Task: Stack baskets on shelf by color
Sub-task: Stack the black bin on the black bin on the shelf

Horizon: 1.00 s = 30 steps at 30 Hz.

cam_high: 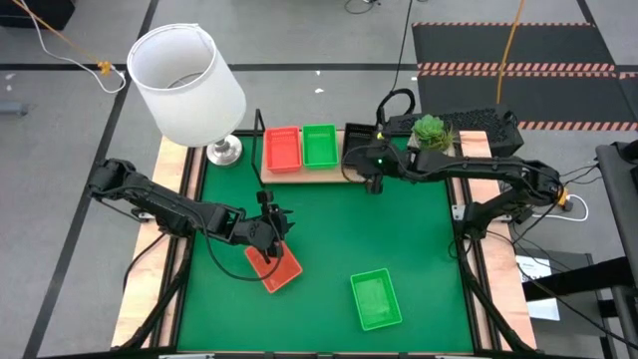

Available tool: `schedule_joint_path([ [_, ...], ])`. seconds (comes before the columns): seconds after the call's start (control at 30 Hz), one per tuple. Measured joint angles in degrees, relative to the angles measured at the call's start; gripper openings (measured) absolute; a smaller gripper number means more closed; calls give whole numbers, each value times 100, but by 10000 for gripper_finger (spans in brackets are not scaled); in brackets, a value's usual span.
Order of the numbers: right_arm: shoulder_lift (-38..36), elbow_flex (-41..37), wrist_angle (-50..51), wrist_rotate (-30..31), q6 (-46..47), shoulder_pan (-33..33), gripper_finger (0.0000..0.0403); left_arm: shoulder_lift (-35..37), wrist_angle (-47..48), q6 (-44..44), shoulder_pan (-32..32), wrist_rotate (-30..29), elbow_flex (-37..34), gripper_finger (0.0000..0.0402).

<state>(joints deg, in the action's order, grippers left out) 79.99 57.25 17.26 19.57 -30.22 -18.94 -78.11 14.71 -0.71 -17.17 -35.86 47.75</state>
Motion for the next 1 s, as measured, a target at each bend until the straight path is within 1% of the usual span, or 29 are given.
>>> schedule_joint_path([
  [0.1, 0, 0, -11, 54, 287, 165, 147, 0, 0, 0, 0, 0, 0, 152],
  [0.3, 0, 0, -8, 552, 660, 592, 121, 0, 0, 18, 0, 0, 0, 152],
  [0.4, -4, -109, -118, 745, 989, 788, 96, 0, 1, 17, 0, 0, 0, 152],
  [0.5, 2, -481, -339, 853, 1182, 963, 63, 0, -1, 16, 0, 0, 0, 152],
  [0.57, 5, -734, -613, 1031, 1216, 1047, 41, 0, -1, 21, 5, 0, 0, 152],
  [0.7, 0, -1222, -1283, 1143, 1217, 1040, 5, 0, -16, 12, 62, 0, 0, 152],
  [0.8, -2, -1378, -1667, 1262, 1132, 974, 7, 0, -33, -44, 98, 0, 0, 152],
  [0.93, 0, -1414, -1627, 1520, 1141, 872, 10, 0, -44, -73, 103, 2, 0, 152],
  [1.0, -2, -1414, -1646, 1522, 1131, 838, 7, 0, -43, -79, 103, 2, 0, 152],
])
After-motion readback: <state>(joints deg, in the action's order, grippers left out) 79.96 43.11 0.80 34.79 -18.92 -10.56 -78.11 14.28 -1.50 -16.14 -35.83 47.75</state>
